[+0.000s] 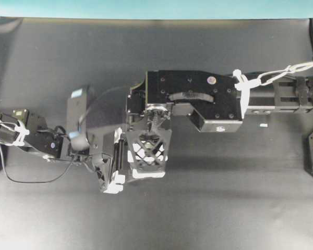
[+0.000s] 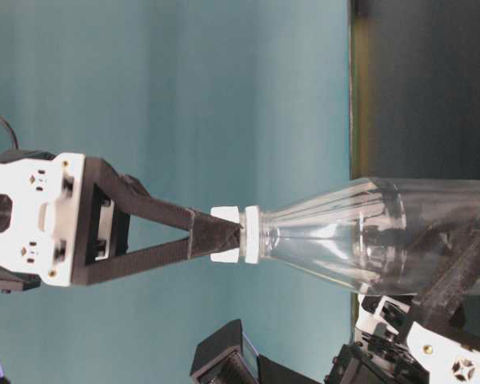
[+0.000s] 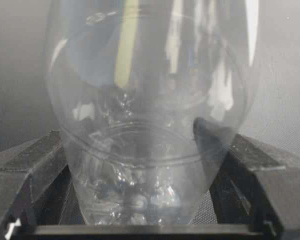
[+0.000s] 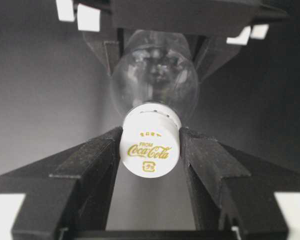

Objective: Open the bottle cap by holding the bottle with the left arm and twisting the cap with the right arm.

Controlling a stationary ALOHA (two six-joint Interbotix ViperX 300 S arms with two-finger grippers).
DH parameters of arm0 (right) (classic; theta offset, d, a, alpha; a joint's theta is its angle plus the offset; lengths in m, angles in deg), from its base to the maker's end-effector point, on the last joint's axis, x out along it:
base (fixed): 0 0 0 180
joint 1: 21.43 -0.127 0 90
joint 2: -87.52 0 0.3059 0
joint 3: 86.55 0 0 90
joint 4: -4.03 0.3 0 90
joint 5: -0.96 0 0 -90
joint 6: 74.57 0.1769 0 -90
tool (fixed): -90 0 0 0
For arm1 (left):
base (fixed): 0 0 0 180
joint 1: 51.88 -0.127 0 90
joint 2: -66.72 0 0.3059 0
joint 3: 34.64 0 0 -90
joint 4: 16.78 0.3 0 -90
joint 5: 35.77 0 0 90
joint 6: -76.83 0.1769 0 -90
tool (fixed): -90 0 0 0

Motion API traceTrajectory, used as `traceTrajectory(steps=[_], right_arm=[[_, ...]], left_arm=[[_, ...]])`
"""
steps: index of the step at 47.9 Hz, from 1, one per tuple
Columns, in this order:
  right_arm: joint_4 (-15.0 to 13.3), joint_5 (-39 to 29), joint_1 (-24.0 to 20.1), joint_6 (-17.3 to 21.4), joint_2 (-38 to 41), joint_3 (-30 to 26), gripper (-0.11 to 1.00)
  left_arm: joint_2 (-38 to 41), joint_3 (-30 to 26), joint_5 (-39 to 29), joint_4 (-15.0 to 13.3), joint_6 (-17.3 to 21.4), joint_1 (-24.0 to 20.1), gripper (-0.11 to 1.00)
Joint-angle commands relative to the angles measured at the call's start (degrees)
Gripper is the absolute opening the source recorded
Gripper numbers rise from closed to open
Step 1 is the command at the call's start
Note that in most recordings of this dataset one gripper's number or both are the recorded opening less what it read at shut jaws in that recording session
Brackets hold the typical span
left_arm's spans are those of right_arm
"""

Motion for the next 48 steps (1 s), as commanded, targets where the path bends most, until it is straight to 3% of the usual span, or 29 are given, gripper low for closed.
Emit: traceTrajectory(steps=[1, 12, 16, 48], right_arm=[[0.09, 0.18, -0.88, -3.78, -0.18, -0.35, 0.38], [0.09, 0.53, -1.67, -16.26, -0.26, -0.18, 0.38], [0.09, 0.35, -1.67, -18.28, -0.26, -0.18, 0.38], [-0.44, 0.79, -1.76, -16.0, -0.35, 0.0, 0.38]], left_arm=[[0.79, 0.0, -0.53, 0.18, -0.35, 0.62, 0.81], [0.79, 0.0, -0.53, 0.18, -0.35, 0.62, 0.81], [0.79, 0.0, -0.53, 0.18, -0.35, 0.62, 0.81], [0.79, -0.09, -0.53, 0.18, -0.44, 1.05, 0.81]])
